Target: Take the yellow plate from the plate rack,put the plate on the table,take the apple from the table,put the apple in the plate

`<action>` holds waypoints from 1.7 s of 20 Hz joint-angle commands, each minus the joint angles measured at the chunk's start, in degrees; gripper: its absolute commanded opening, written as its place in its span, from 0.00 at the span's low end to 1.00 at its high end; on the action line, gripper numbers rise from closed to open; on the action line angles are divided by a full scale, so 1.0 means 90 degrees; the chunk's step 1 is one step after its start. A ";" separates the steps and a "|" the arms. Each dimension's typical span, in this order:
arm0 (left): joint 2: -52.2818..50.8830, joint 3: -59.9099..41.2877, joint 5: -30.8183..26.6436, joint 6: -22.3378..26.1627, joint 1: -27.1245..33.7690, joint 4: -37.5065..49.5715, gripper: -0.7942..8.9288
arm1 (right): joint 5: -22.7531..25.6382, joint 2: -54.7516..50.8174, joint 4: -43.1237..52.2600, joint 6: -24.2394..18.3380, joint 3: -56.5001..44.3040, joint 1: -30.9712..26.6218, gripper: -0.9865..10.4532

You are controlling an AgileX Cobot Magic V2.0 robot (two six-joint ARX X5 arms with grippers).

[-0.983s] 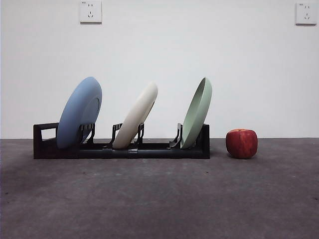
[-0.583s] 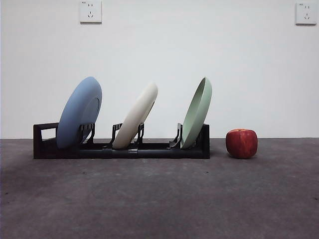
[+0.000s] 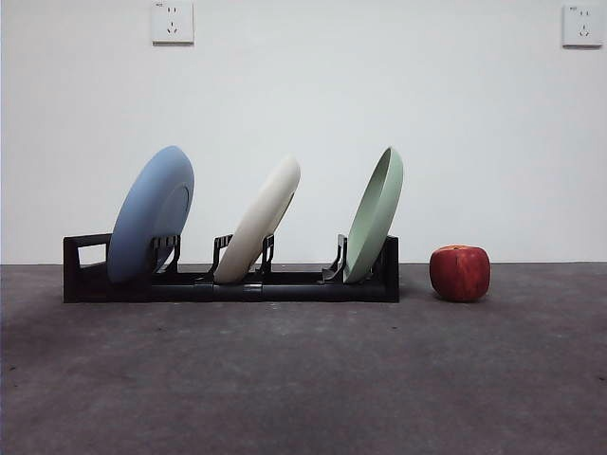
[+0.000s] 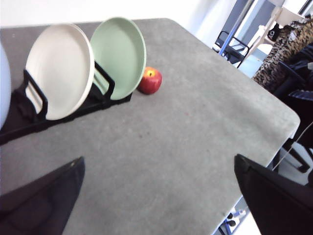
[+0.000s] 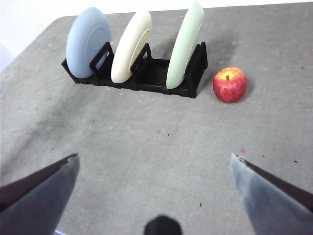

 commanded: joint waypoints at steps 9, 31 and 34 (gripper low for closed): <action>0.2176 0.0012 -0.0248 0.0095 -0.1110 0.3026 0.67 | -0.0143 0.0384 0.0002 -0.0036 0.0019 0.0007 0.64; 0.7412 0.1919 -0.2841 0.1719 -0.2171 0.5260 0.66 | -0.0148 0.0940 0.0049 -0.0039 0.0019 0.0007 0.64; 0.7482 0.1919 -0.2832 0.1717 -0.2208 0.5287 0.61 | -0.0160 0.0996 0.0046 -0.0039 0.0019 0.0007 0.63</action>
